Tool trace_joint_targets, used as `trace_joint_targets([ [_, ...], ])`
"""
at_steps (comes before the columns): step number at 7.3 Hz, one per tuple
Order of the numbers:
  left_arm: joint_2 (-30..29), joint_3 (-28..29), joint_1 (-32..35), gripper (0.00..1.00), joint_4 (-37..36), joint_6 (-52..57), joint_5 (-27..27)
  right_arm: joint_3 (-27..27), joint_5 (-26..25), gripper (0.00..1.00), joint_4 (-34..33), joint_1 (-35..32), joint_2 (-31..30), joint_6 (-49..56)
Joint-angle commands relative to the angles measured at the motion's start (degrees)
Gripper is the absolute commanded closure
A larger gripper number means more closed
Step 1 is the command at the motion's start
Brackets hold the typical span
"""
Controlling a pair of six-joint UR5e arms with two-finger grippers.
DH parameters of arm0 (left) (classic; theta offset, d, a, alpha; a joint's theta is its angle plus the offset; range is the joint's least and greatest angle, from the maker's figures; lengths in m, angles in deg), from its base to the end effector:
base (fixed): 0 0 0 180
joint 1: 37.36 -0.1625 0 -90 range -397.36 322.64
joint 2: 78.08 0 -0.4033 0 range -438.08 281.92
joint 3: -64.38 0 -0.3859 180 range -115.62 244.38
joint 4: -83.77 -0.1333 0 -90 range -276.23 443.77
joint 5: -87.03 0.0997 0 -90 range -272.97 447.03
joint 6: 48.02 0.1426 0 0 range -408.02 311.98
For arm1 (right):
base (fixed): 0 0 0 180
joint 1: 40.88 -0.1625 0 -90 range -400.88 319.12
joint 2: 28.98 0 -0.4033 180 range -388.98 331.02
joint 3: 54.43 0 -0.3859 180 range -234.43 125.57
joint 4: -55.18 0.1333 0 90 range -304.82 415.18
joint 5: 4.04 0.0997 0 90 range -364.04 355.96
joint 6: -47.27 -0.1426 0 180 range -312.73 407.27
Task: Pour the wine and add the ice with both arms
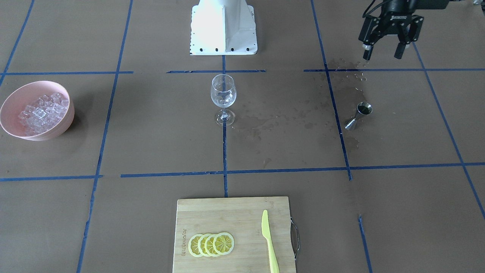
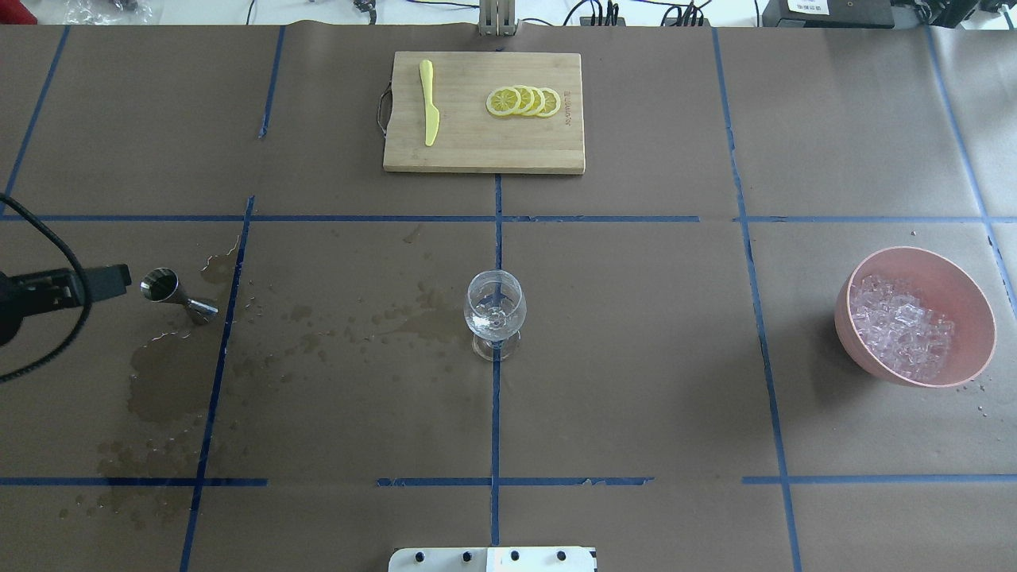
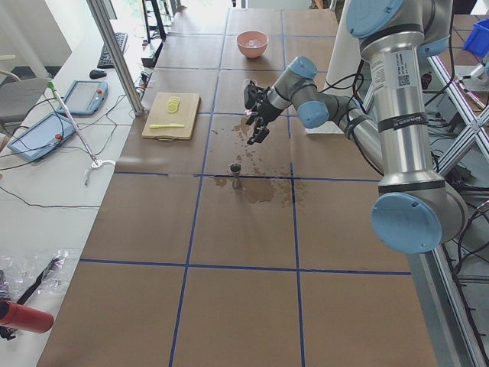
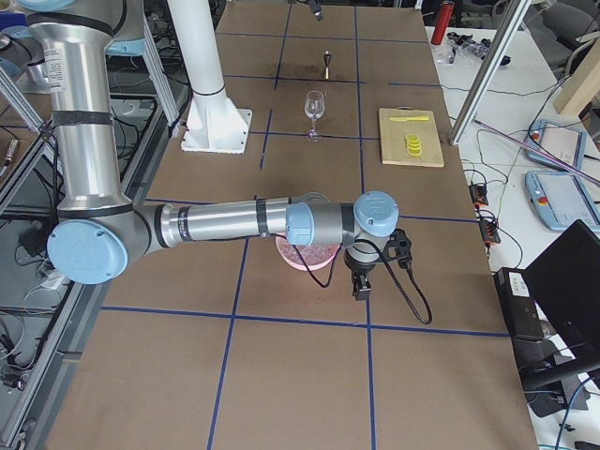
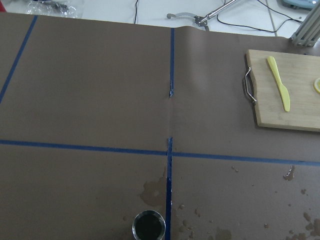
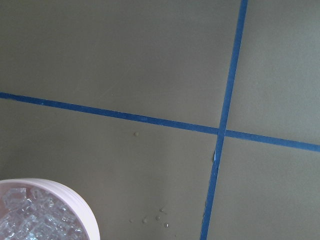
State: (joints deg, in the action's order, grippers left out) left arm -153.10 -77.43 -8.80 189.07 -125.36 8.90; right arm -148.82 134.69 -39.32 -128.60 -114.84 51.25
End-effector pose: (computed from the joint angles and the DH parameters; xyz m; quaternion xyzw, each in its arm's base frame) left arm 0.2525 -0.3226 0.3277 0.2408 0.3764 -0.1686 0.8786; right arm 0.0055 -0.5174 0.5943 0.0381 -0.4118 -0.0642 0.9082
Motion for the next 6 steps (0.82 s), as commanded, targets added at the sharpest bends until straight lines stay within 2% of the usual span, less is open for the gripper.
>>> trace_joint_targets([
  [1, 1.63, 1.08, -14.38, 0.0, -2.8, -10.86, 17.77, -0.62, 0.14, 0.0, -0.06, 0.0, 0.69, -3.35],
  [2, 1.54, 3.79, -16.51, 0.0, -3.0, -14.29, 23.93, -0.71, 0.23, 0.0, -0.06, 0.0, 0.78, -3.72],
  [4, 1.46, 8.54, -17.93, 0.0, -3.09, -15.64, 30.89, -0.62, 0.57, 0.0, -0.06, 0.0, 0.78, -3.72],
  [6, 0.76, 17.21, -20.03, 0.01, -1.95, -22.02, 38.02, -0.62, 0.67, 0.0, -0.06, 0.0, 0.78, -3.72],
])
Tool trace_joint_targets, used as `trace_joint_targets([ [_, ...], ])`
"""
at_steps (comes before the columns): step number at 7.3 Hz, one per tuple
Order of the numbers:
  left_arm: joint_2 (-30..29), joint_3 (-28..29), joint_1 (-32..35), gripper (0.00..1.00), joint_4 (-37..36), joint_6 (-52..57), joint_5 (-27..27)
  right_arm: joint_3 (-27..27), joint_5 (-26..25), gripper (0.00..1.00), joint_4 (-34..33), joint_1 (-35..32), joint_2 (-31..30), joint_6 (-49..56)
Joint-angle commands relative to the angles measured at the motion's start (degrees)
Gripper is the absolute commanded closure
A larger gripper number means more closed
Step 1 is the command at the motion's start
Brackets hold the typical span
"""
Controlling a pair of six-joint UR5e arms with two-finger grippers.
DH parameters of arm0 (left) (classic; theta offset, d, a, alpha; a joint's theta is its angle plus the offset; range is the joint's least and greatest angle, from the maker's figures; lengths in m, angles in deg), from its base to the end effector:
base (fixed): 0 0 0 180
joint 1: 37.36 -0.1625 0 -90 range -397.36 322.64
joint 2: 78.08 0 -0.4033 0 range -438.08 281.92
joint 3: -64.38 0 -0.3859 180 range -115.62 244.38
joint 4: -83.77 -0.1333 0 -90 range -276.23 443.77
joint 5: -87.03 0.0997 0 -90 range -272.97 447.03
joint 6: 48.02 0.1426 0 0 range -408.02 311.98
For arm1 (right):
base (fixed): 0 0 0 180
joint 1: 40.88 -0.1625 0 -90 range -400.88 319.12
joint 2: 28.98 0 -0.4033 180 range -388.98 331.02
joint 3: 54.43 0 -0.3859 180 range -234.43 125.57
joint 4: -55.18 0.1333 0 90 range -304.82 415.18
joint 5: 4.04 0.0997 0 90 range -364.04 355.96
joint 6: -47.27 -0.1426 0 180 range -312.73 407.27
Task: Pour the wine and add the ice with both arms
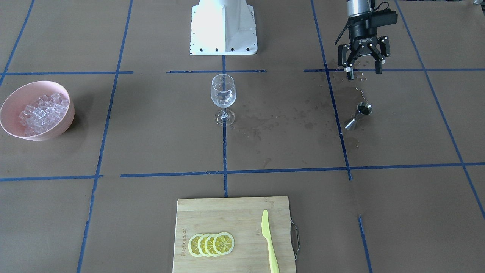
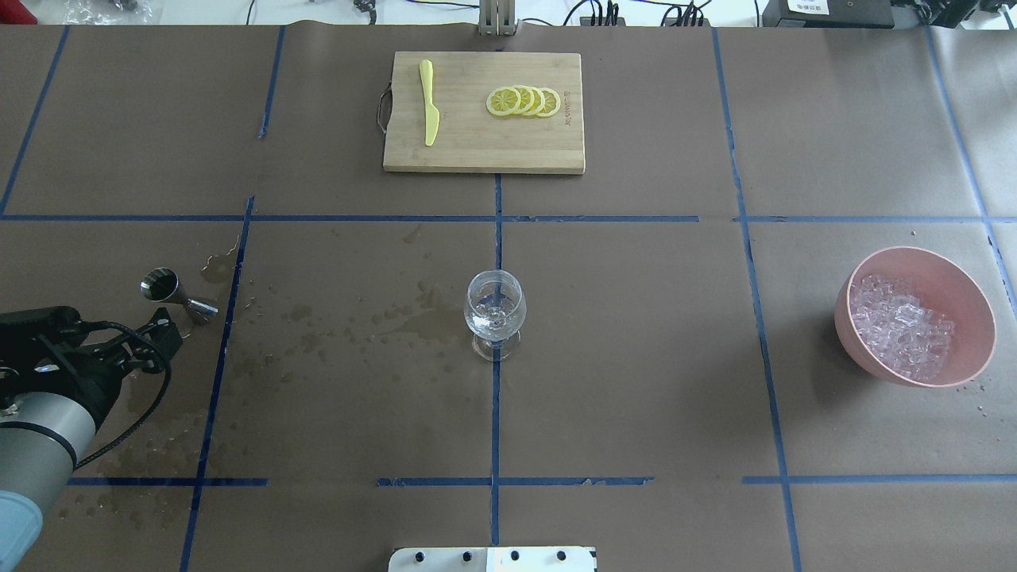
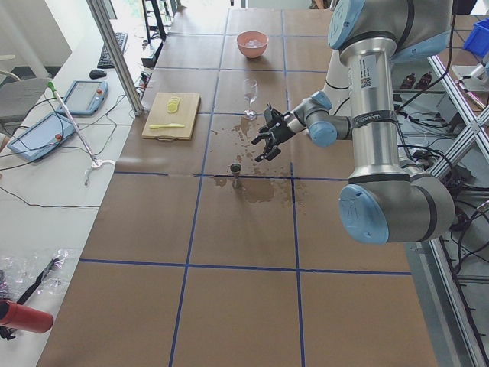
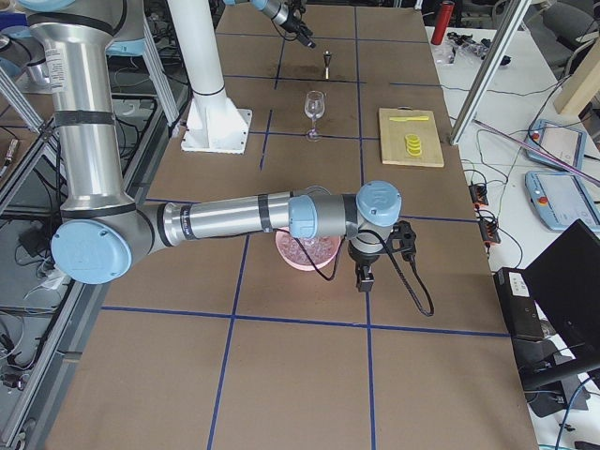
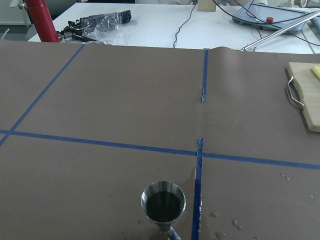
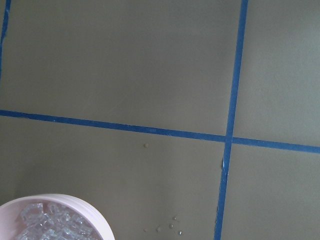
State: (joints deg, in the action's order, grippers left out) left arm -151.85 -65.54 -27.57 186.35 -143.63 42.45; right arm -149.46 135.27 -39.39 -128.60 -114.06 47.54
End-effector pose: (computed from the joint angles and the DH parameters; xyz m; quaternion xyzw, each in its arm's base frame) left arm 0.3348 -0.2961 0.4164 0.3771 0.2736 -0.2365 0.8526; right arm 0.0044 -0.5233 0.5808 0.0353 -0.4174 -0.0398 0.9072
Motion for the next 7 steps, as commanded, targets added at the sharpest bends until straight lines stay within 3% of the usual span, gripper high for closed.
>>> trace_joint_targets([
  [1, -1.97, 9.73, -1.53, 0.01, 4.26, -6.14, 6.94, 0.02, 0.08, 0.0, 0.0, 0.0, 0.0, -0.01],
  [3, -5.39, 15.89, -1.71, 0.01, 12.0, -6.25, 10.2, 0.02, 0.08, 0.0, 0.0, 0.0, 0.0, -0.01],
  [7, -7.44, 20.04, -1.54, 0.0, 12.2, -6.86, 11.88, -0.07, 0.08, 0.0, 0.0, 0.0, 0.0, -0.01],
])
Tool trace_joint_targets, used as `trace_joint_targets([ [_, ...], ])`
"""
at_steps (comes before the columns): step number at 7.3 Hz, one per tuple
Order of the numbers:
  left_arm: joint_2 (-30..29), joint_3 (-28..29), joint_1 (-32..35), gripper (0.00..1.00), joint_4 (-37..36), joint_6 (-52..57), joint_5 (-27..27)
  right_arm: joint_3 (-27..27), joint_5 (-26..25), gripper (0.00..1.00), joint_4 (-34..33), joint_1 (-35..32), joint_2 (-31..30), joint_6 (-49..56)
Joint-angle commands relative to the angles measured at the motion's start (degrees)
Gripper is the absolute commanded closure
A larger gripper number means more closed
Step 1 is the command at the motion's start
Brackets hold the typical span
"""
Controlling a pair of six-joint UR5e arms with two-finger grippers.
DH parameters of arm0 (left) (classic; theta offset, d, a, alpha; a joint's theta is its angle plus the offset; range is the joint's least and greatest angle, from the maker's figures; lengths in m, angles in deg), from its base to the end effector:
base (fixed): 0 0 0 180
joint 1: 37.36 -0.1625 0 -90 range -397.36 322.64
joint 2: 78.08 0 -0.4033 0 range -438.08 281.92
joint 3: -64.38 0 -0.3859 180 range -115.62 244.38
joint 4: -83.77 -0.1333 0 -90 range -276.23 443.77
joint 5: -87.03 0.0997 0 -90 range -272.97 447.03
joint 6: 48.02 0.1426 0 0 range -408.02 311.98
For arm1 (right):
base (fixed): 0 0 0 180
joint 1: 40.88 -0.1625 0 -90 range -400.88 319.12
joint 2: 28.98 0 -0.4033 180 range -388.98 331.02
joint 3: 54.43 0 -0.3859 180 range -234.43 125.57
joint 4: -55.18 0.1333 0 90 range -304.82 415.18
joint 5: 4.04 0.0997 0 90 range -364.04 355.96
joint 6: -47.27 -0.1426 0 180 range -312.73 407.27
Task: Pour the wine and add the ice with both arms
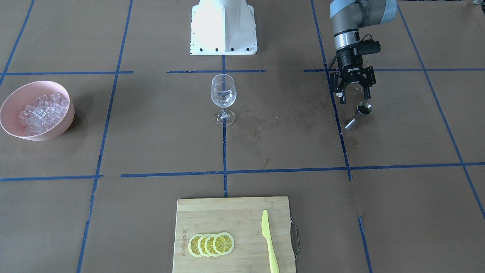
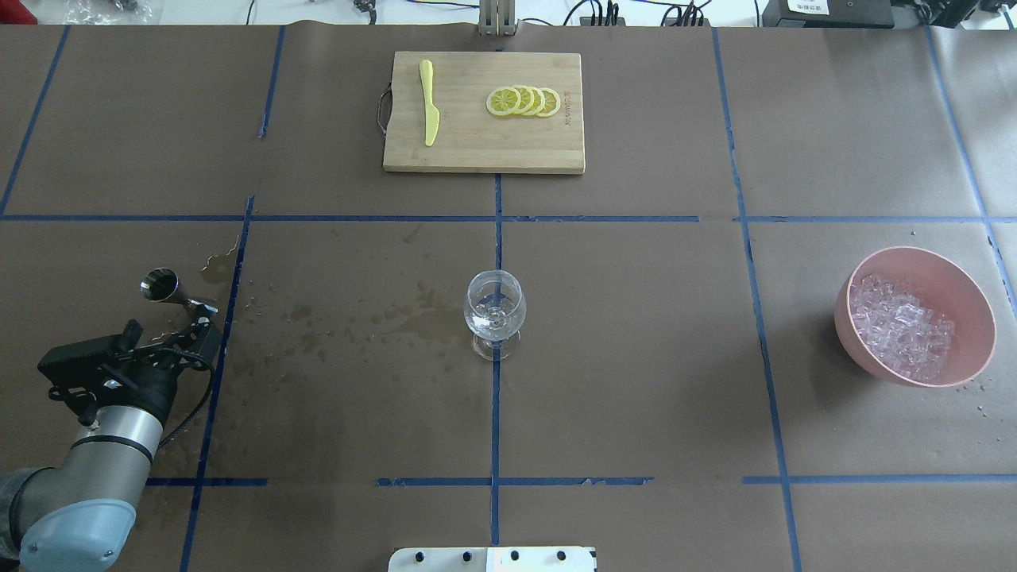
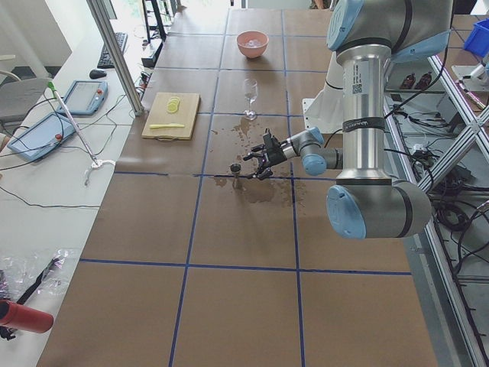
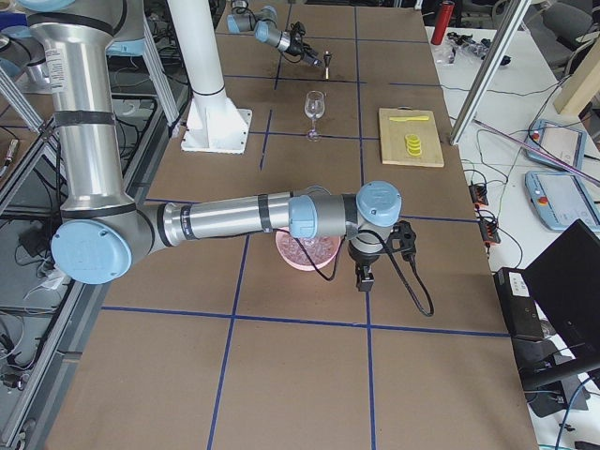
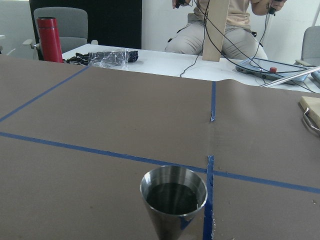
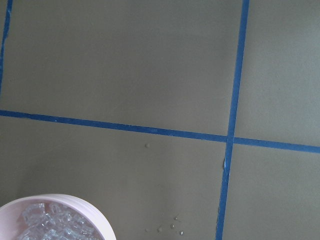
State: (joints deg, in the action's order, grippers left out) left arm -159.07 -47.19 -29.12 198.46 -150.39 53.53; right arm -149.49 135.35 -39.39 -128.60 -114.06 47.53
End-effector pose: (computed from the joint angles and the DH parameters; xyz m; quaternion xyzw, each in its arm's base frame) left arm 0.3998 -0.3127 0.4792 0.4381 0.2973 -0.2981 0.7943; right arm 0.0042 -0.5232 0.5804 0.0355 -0.4180 -0.0398 0.9069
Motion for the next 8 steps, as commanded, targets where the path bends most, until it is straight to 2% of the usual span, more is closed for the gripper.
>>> trace_joint_targets([
  [1, -0.39, 2.75, -0.07, 0.0, 0.1, -0.1, 0.81, -0.04, 0.09, 0.0, 0.0, 0.0, 0.0, 0.0],
  [3, -2.83, 4.85, 0.19, 0.0, 0.1, -0.1, 0.9, -0.22, 1.14, 0.0, 0.0, 0.0, 0.0, -0.09],
  [6, -3.11, 7.14, 1.07, 0.0, 0.1, -0.37, 3.35, -0.22, 1.23, 0.0, 0.0, 0.0, 0.0, -0.09],
  [8, -6.6, 11.08, 1.94, 0.01, 0.1, -0.45, 4.93, -0.39, 1.23, 0.0, 0.0, 0.0, 0.0, -0.18],
])
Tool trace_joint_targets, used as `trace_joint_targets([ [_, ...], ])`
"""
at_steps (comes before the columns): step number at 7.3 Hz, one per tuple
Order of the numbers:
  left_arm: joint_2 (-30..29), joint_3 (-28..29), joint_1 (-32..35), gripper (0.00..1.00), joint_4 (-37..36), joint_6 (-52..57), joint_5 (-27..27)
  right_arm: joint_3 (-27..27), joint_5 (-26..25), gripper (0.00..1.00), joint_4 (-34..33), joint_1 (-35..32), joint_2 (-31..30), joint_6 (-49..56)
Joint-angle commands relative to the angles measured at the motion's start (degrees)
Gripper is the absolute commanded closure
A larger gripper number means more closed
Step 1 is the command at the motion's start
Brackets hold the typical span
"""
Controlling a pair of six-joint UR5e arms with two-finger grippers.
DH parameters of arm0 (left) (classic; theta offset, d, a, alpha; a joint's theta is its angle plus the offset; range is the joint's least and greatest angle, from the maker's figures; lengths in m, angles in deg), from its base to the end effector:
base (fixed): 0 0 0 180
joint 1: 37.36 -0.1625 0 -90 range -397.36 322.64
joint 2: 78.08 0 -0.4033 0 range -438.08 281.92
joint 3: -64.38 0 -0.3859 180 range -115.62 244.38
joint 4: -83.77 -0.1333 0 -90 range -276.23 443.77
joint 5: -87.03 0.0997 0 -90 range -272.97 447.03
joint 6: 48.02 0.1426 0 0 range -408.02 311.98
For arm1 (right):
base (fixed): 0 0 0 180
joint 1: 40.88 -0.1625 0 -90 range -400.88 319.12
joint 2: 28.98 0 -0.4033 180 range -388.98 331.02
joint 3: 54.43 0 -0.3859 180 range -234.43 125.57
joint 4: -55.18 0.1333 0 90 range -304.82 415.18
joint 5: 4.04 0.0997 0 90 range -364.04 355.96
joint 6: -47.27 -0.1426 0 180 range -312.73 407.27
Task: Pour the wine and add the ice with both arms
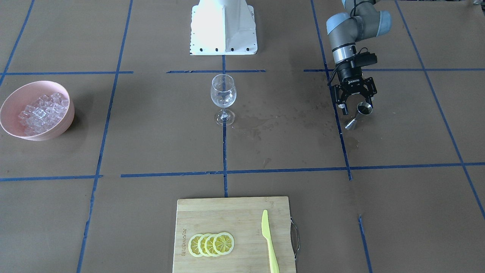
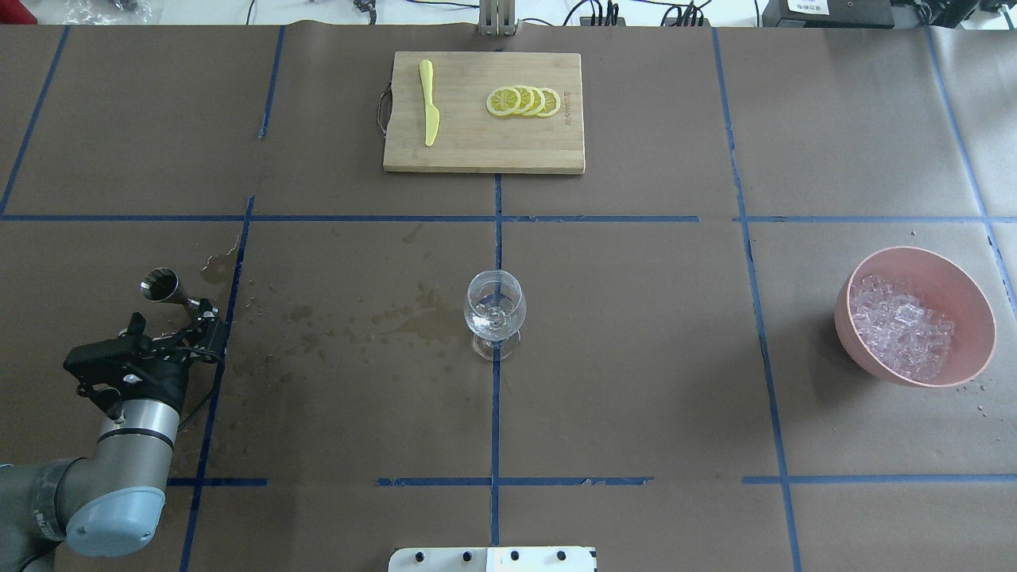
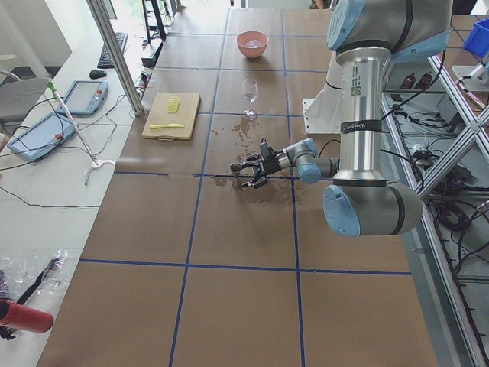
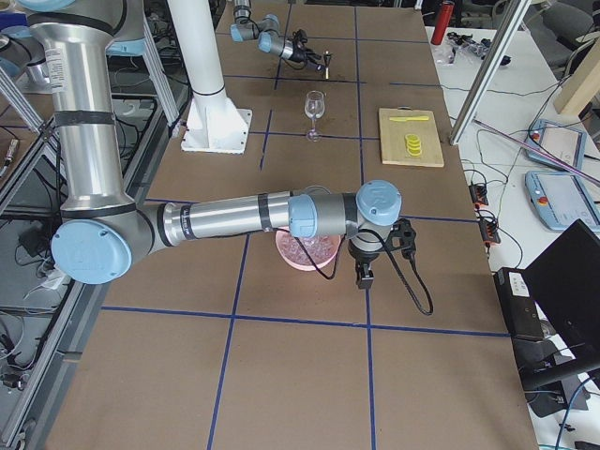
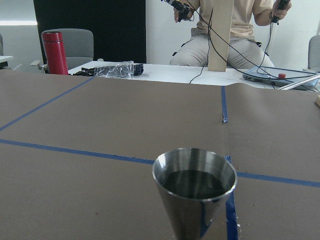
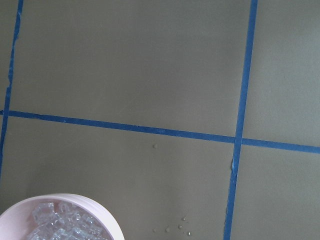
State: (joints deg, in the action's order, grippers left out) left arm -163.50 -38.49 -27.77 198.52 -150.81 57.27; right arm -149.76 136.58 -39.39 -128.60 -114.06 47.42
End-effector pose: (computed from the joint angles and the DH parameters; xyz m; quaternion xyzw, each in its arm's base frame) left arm 0.4224 -0.3321 0.5138 0.4740 0.2593 -0.3009 0.7858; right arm 0.0023 -0.5230 0.5758 0.0368 -0.4277 -0.0403 0.9022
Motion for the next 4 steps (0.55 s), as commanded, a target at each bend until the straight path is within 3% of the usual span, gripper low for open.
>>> trace_joint_targets([
  [1, -2.9, 3.19, 1.03, 0.02, -0.05, -0.03, 1.28, -0.38, 0.09, 0.0, 0.09, 0.0, 0.26, -2.59],
  [4, -2.91, 3.63, 3.05, 0.13, -0.05, 0.05, 1.29, -1.08, 0.62, 0.0, 0.09, 0.26, 0.44, -4.46],
])
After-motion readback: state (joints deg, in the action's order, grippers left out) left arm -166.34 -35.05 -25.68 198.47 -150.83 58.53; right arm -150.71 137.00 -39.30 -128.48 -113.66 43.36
